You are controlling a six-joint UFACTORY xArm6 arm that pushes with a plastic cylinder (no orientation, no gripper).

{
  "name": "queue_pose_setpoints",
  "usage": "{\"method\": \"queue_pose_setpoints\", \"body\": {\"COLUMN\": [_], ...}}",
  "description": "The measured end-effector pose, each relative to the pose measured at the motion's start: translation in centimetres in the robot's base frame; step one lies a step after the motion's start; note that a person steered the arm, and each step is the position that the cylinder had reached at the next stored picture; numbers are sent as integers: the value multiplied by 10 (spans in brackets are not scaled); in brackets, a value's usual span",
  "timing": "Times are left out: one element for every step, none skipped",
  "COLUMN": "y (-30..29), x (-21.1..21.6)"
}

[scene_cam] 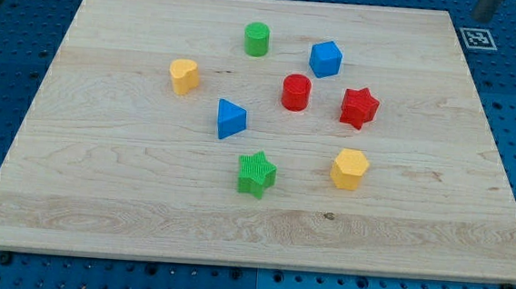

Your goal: Push the green circle towards the red circle

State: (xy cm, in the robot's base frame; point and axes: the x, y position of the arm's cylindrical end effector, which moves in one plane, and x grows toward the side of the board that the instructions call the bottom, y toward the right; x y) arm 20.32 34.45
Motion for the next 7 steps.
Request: {"method": "queue_pose_setpoints", "body": {"y": [0, 0, 0, 0, 0, 0, 0], "x": [0, 0, -1, -1, -1, -1, -11]}}
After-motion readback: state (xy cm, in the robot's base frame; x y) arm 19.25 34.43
